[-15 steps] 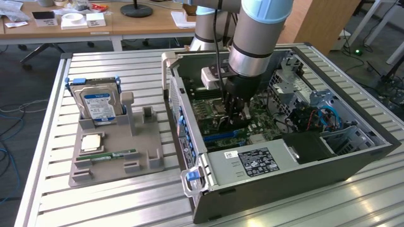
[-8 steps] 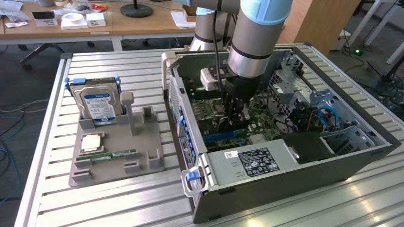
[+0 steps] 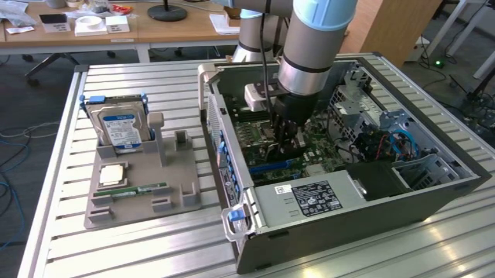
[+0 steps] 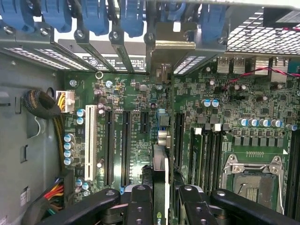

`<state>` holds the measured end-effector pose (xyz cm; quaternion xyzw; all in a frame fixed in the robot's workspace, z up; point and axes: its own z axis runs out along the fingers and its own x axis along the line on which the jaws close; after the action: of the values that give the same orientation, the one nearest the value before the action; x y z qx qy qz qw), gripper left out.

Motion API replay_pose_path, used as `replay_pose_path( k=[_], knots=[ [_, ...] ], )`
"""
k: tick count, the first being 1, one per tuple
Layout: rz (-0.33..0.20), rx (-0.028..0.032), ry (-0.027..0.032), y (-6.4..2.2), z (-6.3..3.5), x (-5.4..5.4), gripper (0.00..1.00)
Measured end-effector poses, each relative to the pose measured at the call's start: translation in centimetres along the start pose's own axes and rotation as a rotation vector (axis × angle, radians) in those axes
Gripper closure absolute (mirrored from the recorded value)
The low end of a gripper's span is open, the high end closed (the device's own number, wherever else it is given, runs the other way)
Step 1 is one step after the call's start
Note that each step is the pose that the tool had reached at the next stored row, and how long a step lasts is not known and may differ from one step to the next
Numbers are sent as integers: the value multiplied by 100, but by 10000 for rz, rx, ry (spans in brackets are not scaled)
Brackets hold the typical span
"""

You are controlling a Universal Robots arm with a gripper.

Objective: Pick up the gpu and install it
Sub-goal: 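Insert the gpu into the slot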

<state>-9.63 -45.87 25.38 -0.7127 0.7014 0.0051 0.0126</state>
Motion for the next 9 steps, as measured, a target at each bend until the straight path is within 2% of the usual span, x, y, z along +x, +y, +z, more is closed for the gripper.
replay_pose_path(
  k=[9],
  knots=[
    [1, 3, -3, 12, 27, -1, 74]
  ],
)
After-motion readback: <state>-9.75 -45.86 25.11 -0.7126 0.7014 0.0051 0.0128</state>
